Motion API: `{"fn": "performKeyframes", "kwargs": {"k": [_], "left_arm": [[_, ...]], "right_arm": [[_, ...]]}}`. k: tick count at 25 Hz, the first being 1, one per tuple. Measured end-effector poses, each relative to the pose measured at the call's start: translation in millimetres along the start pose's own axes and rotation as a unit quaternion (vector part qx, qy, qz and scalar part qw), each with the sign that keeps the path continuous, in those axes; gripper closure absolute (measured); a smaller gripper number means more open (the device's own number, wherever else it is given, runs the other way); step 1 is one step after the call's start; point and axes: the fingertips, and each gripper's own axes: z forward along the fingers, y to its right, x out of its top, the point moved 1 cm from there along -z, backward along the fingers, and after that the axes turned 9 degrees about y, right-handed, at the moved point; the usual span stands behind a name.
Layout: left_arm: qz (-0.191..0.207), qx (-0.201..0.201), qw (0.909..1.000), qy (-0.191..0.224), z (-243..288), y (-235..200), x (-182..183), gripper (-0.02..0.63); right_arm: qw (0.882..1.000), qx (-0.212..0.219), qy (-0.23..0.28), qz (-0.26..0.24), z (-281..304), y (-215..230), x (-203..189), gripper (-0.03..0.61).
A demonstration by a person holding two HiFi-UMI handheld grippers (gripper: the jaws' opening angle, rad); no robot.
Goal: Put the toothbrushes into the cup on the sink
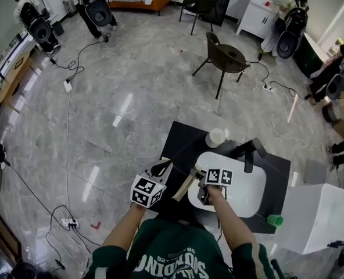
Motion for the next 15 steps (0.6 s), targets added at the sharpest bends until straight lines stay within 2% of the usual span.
{"fn": "performKeyframes", "kwargs": {"k": [9, 15], "left_arm": [[0.009, -0.014, 0.9999, 0.003, 13, 7, 9, 0.601], [0.014, -0.031, 0.9994, 0.001, 27, 16, 11, 0.601]], "right_arm": [[0.993, 0.035, 0.014, -0.116, -20, -25, 8, 0.419], [0.987, 0.032, 0.020, -0.156, -33, -30, 14, 0.423]]}}
